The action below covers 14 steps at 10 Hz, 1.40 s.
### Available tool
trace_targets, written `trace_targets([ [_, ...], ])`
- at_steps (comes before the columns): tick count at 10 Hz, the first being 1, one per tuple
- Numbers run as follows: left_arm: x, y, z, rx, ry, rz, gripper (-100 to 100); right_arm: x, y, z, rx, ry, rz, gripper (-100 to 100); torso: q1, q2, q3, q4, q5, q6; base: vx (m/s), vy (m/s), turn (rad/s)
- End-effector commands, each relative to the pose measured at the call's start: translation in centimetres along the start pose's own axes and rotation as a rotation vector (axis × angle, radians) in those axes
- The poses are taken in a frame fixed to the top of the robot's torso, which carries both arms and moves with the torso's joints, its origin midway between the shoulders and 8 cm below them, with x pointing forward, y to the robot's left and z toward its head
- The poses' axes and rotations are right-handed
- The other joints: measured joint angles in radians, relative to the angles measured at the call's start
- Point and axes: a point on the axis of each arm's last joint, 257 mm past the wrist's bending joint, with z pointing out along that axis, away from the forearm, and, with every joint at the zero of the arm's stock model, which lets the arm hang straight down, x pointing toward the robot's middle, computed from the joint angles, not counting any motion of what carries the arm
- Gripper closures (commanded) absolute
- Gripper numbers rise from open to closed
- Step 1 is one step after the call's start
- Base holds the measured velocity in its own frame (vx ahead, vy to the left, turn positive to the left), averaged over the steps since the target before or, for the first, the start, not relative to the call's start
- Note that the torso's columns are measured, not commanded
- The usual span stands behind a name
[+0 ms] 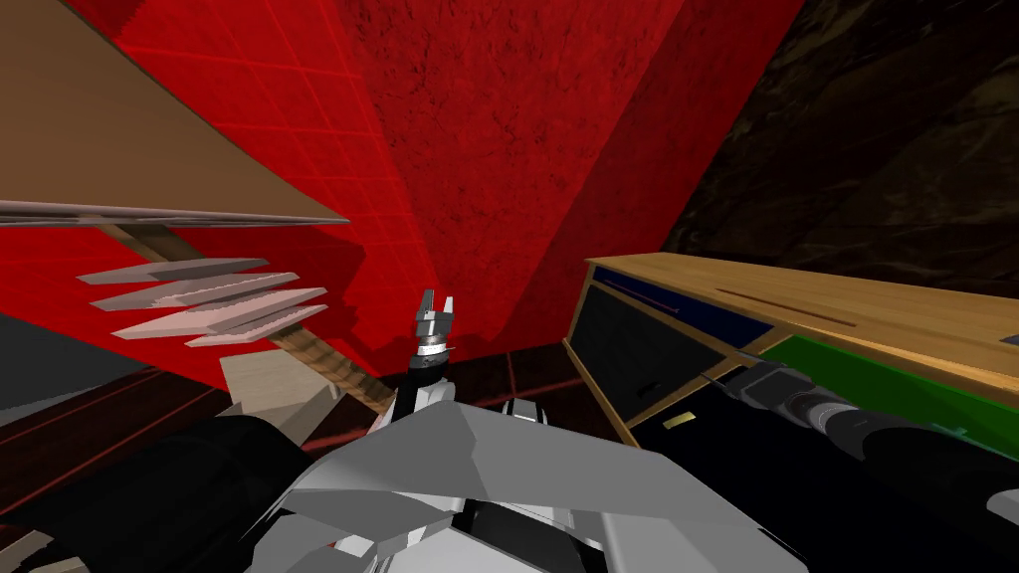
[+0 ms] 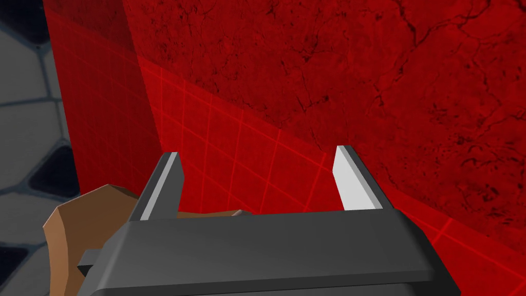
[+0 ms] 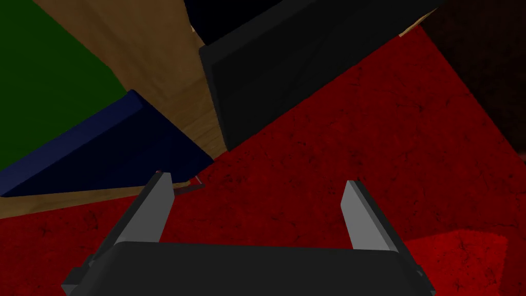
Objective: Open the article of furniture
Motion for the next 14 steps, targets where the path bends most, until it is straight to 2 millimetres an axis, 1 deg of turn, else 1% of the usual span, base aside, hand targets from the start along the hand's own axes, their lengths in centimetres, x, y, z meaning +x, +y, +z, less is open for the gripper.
trace_targets([
  [1,0.0,0.0,0.0,0.0,0.0,0.0,0,0.5,-2.7,0.5,0.022,0.033,-0.149,-100,0.0,0.0,0.0,0.0,0.0,-0.001,0.012,-0.026,0.191],
  [2,0.0,0.0,0.0,0.0,0.0,0.0,0,0.0,-2.8,0.7,0.016,0.028,-0.165,-100,0.0,0.0,0.0,0.0,0.0,-0.001,0.01,-0.024,0.085],
  [4,0.0,0.0,0.0,0.0,0.0,0.0,0,-0.1,-4.8,1.2,0.033,0.047,-0.283,-100,0.0,0.0,0.0,0.0,0.0,-0.001,0.013,-0.021,0.137],
  [5,0.0,0.0,0.0,0.0,0.0,0.0,0,-0.4,-4.9,1.3,0.029,0.043,-0.295,-100,0.0,0.0,0.0,0.0,0.0,-0.001,0.008,-0.02,0.089],
  [7,0.0,0.0,0.0,0.0,0.0,0.0,0,-1.2,-6.4,1.9,0.038,0.049,-0.399,-100,0.0,0.0,0.0,0.0,0.0,-0.001,0.006,-0.017,0.112],
  [9,0.0,0.0,0.0,0.0,0.0,0.0,0,-1.9,-7.5,2.4,0.044,0.051,-0.475,-100,0.0,0.0,0.0,0.0,0.0,-0.001,0.008,-0.019,0.115],
  [11,0.0,0.0,0.0,0.0,0.0,0.0,0,-2.5,-8.1,2.8,0.047,0.05,-0.527,-100,0.0,0.0,0.0,0.0,0.0,0.0,0.004,-0.015,0.073],
  [13,0.0,0.0,0.0,0.0,0.0,0.0,0,-2.4,-7.9,2.7,0.046,0.05,-0.513,-100,0.0,0.0,0.0,0.0,0.0,0.0,0.001,-0.003,0.01],
  [14,0.0,0.0,0.0,0.0,0.0,0.0,0,-2.4,-7.9,2.7,0.046,0.05,-0.513,100,0.0,0.001,0.0,0.0,0.0,0.0,0.0,0.0,0.0],
])
